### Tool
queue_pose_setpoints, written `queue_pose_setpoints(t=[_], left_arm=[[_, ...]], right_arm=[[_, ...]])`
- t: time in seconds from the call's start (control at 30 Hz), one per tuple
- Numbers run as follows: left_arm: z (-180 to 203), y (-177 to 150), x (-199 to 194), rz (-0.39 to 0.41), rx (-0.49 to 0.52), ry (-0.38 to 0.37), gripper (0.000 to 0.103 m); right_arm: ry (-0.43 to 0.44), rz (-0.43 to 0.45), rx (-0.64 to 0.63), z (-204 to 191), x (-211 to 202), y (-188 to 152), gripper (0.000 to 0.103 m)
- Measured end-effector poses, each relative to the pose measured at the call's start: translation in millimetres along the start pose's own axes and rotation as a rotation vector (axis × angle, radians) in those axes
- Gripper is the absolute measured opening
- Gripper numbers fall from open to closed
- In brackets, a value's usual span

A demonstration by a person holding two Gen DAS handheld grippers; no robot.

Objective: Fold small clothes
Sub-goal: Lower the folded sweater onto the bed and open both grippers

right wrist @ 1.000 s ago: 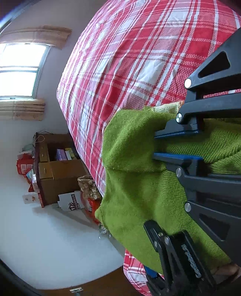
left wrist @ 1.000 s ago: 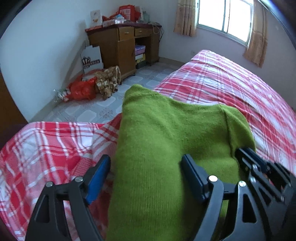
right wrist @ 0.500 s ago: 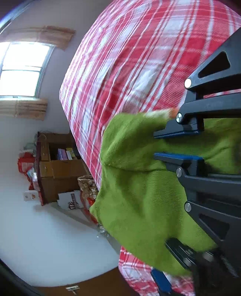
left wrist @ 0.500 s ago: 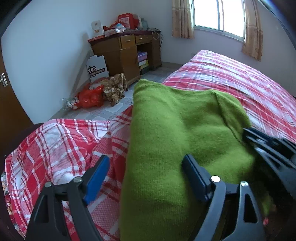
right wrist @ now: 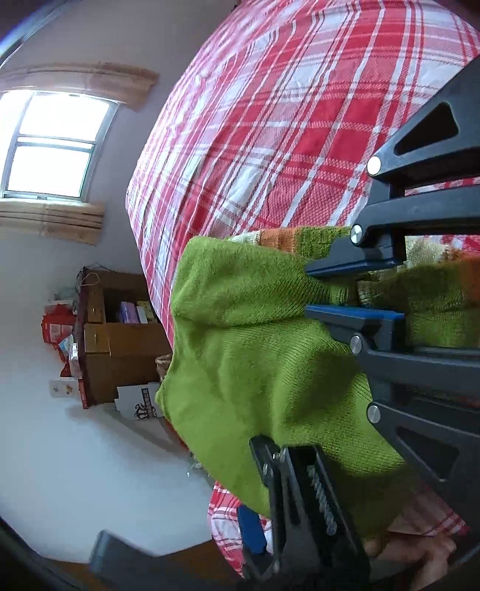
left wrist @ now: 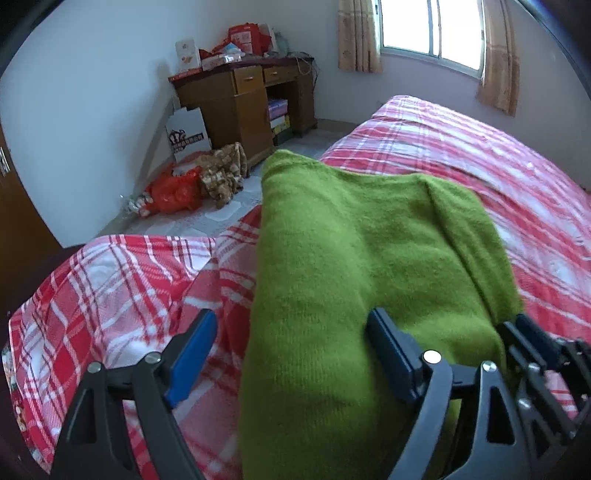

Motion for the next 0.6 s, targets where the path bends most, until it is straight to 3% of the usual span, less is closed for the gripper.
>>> queue_pose_setpoints(t=[0.13, 0.23, 0.43, 0.6], left_arm=[[-3.7, -16.1, -24.5, 0.027, 0.035, -0.011, 0.086], [-10.9, -29.6, -33.7, 0.011, 0.018, -0.035, 0.086], [-14.9, -52.6, -21.1, -0.052, 0.016, -0.017, 0.086], [-14.6, -62.2, -36.2, -0.042, 0.044, -0.005, 0.086]], right_arm=[[0.039, 0.015, 0.06, 6.4, -20.3, -10.6, 0.017], [0.083, -0.031, 0.077, 6.6, -23.7, -31.5, 0.017], [0.088, -0.019, 0.111, 8.7, -23.9, -45.4, 0.018], [0.073, -0.029, 0.132, 5.4, -41.2, -49.9, 0.022]])
Point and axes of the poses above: each gripper's, at about its wrist camera, not at the fingertips, and x roughly the way its jaws point, z to its right, y to its top, the point moved 4 cm from there along x, roughly the way its jaws point, and after that the axes turned 9 degrees about -x, right-handed, at the moved point
